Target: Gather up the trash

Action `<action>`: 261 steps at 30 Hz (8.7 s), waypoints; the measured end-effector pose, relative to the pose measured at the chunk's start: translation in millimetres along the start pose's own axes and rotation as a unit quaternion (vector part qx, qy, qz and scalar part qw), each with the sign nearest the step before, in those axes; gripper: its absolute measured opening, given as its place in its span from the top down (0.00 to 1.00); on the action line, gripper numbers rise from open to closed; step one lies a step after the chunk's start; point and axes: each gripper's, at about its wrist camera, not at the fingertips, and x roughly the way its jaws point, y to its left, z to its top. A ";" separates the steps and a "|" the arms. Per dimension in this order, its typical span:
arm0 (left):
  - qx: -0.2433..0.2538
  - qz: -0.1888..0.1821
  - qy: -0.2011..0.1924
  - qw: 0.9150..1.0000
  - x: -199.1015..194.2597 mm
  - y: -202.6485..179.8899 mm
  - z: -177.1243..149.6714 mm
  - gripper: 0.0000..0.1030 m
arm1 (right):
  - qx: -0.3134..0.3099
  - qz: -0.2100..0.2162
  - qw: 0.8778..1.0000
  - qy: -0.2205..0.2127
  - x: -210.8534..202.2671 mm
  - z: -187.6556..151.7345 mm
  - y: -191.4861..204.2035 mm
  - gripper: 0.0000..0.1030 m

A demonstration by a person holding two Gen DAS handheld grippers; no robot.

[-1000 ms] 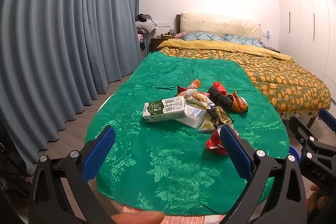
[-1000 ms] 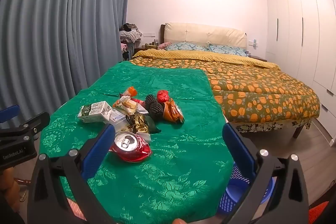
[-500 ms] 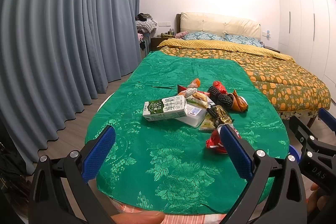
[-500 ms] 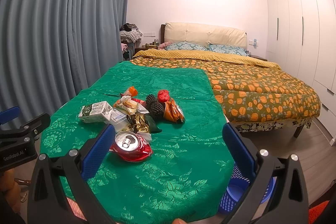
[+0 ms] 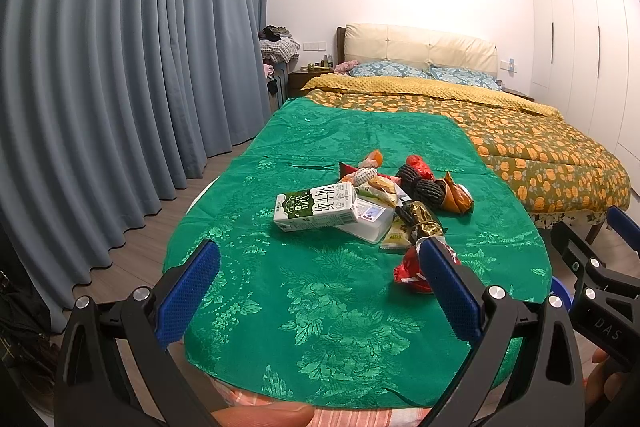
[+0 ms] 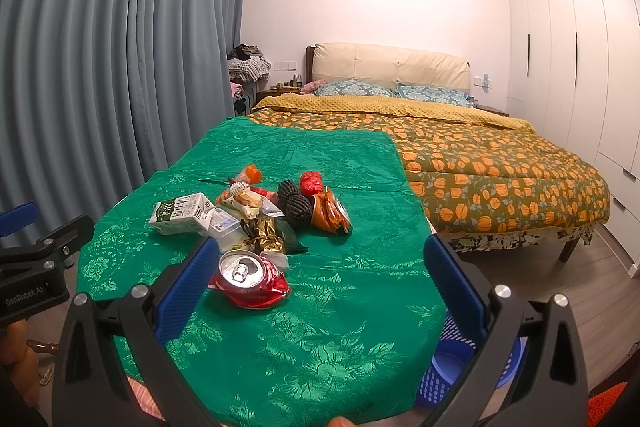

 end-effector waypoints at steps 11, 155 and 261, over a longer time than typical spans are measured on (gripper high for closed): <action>0.000 0.000 0.000 1.000 0.4 0.4 -0.6 0.04 | 0.000 0.001 1.000 0.000 -0.7 -0.2 0.8 0.04; 0.005 -0.022 0.167 0.986 148.6 38.1 -59.0 0.04 | -0.007 0.078 0.979 0.190 181.6 -28.9 73.5 0.04; 0.189 -0.364 0.318 0.855 211.7 -458.8 -67.6 0.52 | 0.332 -0.007 0.914 0.234 146.3 -110.7 -423.7 0.47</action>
